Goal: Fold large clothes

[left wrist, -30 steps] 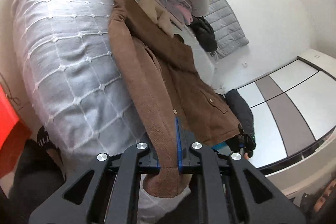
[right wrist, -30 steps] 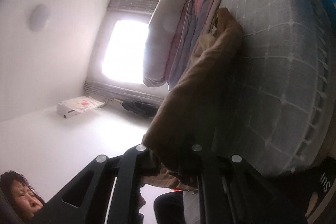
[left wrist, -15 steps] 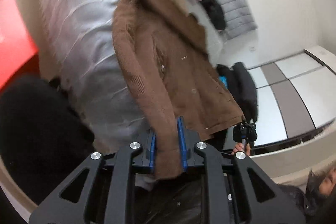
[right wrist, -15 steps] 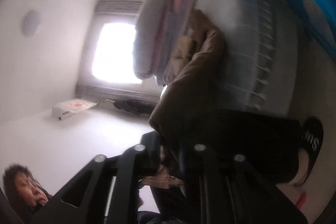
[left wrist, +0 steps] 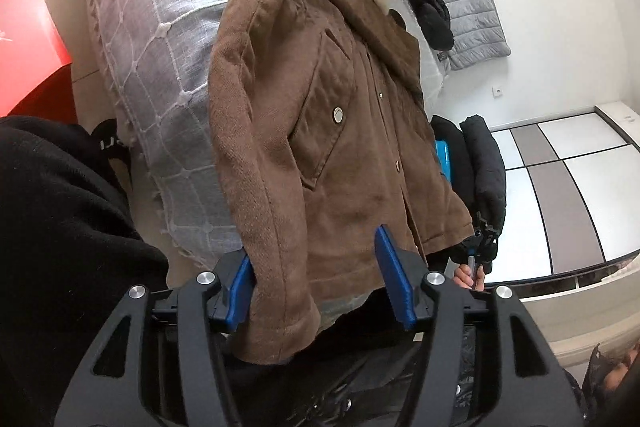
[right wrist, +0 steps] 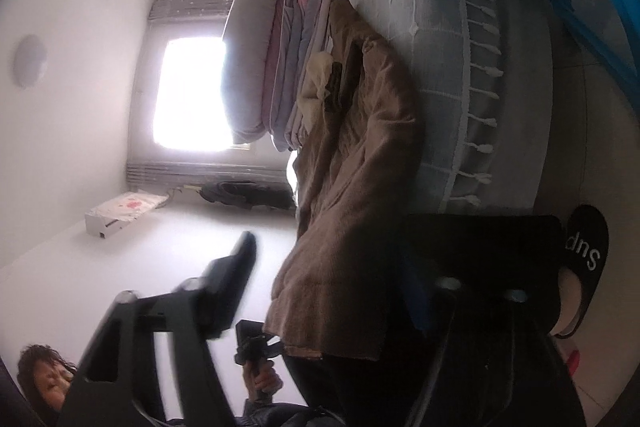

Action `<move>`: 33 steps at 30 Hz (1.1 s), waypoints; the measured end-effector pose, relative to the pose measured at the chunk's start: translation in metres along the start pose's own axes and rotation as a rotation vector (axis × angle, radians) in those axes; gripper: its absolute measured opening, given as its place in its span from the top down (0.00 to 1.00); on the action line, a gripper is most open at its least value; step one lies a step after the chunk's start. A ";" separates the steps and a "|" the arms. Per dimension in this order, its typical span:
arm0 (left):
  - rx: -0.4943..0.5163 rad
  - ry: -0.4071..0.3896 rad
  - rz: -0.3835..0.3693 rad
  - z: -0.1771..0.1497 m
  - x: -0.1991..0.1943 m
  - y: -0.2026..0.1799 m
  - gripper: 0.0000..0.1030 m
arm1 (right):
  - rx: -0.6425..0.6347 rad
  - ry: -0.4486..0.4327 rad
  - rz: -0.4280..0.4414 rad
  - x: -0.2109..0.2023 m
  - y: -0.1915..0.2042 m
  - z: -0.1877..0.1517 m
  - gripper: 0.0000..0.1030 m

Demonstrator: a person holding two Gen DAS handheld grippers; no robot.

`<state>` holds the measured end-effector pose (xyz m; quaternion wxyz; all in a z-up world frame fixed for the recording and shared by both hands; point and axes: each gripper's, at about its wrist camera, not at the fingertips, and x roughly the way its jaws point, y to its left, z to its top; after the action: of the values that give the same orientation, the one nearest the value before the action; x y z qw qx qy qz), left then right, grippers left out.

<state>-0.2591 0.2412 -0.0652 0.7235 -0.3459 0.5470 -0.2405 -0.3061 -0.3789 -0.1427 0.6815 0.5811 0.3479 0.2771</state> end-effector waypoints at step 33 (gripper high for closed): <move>0.036 -0.278 0.134 0.024 -0.078 -0.020 0.25 | -0.053 -0.220 -0.218 -0.059 0.019 -0.024 0.14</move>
<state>-0.2575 0.2902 0.0028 0.8128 -0.3255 0.4587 -0.1513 -0.3604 -0.4075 -0.1173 0.7566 0.5486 0.3248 0.1451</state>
